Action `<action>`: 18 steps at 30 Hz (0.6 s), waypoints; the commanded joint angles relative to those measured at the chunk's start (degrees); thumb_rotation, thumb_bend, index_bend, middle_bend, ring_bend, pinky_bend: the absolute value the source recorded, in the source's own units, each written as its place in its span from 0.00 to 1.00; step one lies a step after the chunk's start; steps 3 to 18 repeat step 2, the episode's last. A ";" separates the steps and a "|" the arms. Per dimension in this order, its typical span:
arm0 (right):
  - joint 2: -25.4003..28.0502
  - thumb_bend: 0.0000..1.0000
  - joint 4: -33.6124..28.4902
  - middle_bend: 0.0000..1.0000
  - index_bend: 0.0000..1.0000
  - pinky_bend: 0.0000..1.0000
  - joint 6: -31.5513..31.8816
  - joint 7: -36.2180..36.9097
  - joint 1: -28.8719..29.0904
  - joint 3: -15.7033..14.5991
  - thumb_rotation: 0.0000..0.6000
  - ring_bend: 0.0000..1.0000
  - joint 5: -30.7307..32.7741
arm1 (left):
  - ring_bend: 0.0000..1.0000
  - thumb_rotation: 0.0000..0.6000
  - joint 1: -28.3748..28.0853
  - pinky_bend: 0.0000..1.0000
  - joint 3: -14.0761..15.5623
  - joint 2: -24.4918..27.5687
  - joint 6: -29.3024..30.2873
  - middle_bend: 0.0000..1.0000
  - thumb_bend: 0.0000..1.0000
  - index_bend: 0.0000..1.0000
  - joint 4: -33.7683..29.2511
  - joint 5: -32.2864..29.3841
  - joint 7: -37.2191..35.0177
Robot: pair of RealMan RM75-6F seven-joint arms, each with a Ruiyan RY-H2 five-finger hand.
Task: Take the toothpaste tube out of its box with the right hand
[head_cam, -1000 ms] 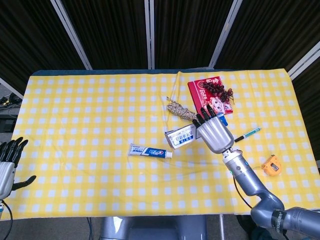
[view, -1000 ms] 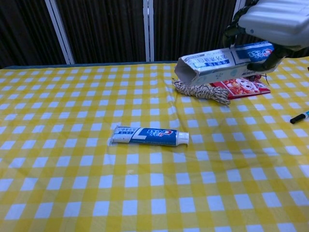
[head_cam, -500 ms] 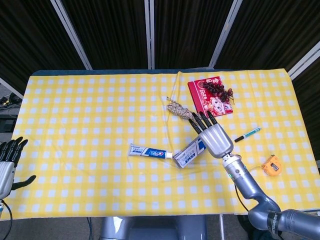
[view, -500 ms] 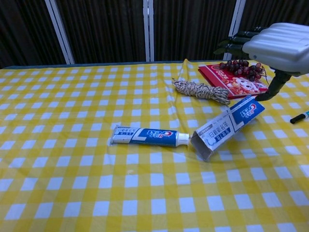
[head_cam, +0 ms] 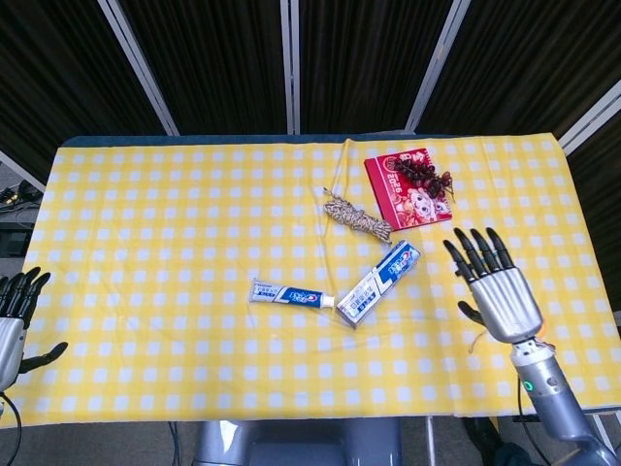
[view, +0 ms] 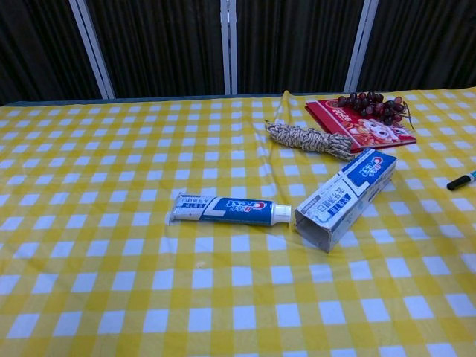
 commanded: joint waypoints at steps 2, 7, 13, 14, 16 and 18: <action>-0.57 0.00 6.25 0.02 0.03 0.00 4.35 5.33 -4.81 -2.34 1.00 0.00 -1.26 | 0.00 1.00 0.03 0.00 0.01 -0.16 0.08 0.00 0.00 0.00 -0.04 0.05 0.38; -0.57 0.00 6.25 0.02 0.03 0.00 4.35 5.33 -4.81 -2.34 1.00 0.00 -1.26 | 0.00 1.00 0.03 0.00 0.01 -0.16 0.08 0.00 0.00 0.00 -0.04 0.05 0.38; -0.57 0.00 6.25 0.02 0.03 0.00 4.35 5.33 -4.81 -2.34 1.00 0.00 -1.26 | 0.00 1.00 0.03 0.00 0.01 -0.16 0.08 0.00 0.00 0.00 -0.04 0.05 0.38; -0.57 0.00 6.25 0.02 0.03 0.00 4.35 5.33 -4.81 -2.34 1.00 0.00 -1.26 | 0.00 1.00 0.03 0.00 0.01 -0.16 0.08 0.00 0.00 0.00 -0.04 0.05 0.38; -0.57 0.00 6.25 0.02 0.03 0.00 4.35 5.33 -4.81 -2.34 1.00 0.00 -1.26 | 0.00 1.00 0.03 0.00 0.01 -0.16 0.08 0.00 0.00 0.00 -0.04 0.05 0.38; -0.57 0.00 6.25 0.02 0.03 0.00 4.35 5.33 -4.81 -2.34 1.00 0.00 -1.26 | 0.00 1.00 0.03 0.00 0.01 -0.16 0.08 0.00 0.00 0.00 -0.04 0.05 0.38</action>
